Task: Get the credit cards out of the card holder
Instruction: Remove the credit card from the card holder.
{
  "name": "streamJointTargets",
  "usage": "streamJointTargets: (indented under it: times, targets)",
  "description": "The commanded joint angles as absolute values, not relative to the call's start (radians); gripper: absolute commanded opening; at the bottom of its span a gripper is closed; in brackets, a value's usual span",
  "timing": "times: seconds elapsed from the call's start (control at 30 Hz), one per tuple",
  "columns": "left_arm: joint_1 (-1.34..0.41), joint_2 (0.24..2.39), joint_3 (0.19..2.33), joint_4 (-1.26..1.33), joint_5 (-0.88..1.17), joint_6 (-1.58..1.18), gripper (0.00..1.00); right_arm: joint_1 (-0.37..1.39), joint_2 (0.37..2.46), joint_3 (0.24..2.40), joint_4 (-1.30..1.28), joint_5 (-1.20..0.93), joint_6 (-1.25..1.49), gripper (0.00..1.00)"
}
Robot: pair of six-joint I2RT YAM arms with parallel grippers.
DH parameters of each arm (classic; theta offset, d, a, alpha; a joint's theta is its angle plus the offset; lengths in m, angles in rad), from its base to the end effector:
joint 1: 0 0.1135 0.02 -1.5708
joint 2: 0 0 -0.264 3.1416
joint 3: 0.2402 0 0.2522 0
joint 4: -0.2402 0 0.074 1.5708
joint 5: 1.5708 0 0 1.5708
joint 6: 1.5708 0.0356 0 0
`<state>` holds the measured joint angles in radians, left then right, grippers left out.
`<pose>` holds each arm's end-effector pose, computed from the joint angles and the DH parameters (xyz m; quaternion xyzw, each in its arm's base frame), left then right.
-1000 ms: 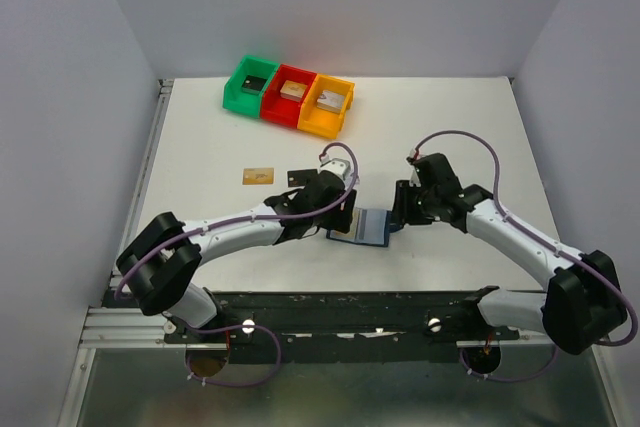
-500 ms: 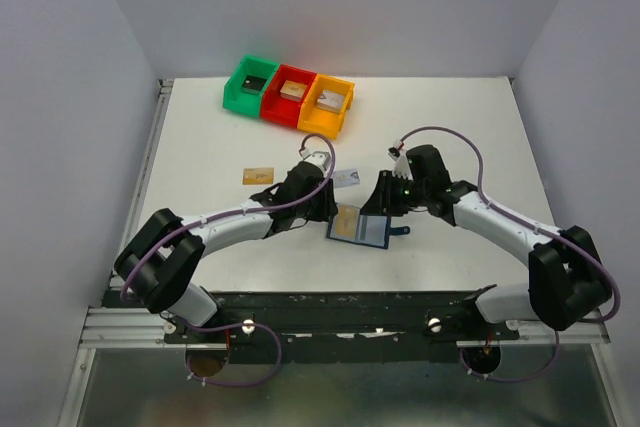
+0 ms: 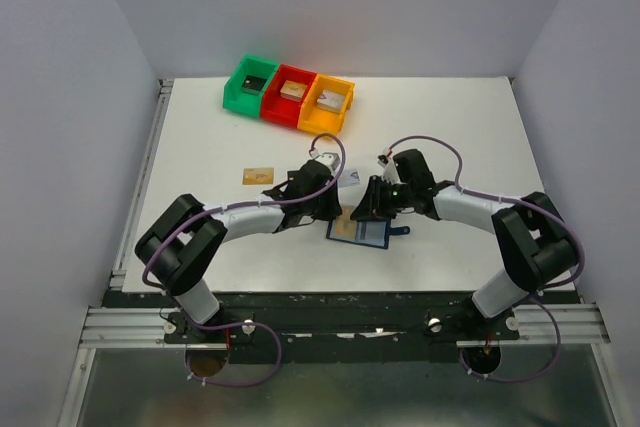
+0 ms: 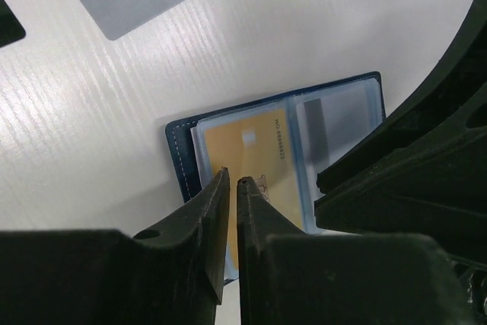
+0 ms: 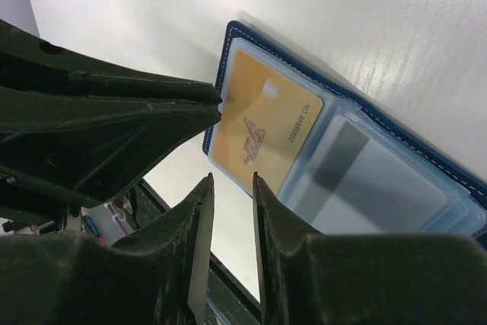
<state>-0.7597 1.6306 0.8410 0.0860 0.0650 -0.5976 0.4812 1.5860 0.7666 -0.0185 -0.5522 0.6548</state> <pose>0.2408 -0.2320 0.1745 0.0870 0.9029 -0.2866 0.3084 0.2616 0.1577 0.1619 -0.0194 0.9033 0.4000 0.1537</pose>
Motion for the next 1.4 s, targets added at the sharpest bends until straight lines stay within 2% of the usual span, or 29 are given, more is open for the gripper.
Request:
streamJointTargets:
  times: [0.0,0.57,1.27,1.37]
  targets:
    - [-0.764,1.661,0.844,0.078,0.080,-0.606,0.23,0.479,1.621,0.756,0.028,-0.580,0.661,0.34]
    - [-0.762,1.694,0.816,0.074,0.064,-0.637,0.17,0.480,1.693,0.742,0.025,-0.523,0.638,0.41]
    - [-0.769,1.674,0.790,0.061,0.058,-0.647,0.13,0.480,1.729,0.715,0.144,-0.597,0.707,0.38]
    - [-0.767,1.655,0.785,0.054,0.052,-0.646,0.14,0.480,1.735,0.709,0.170,-0.603,0.716,0.35]
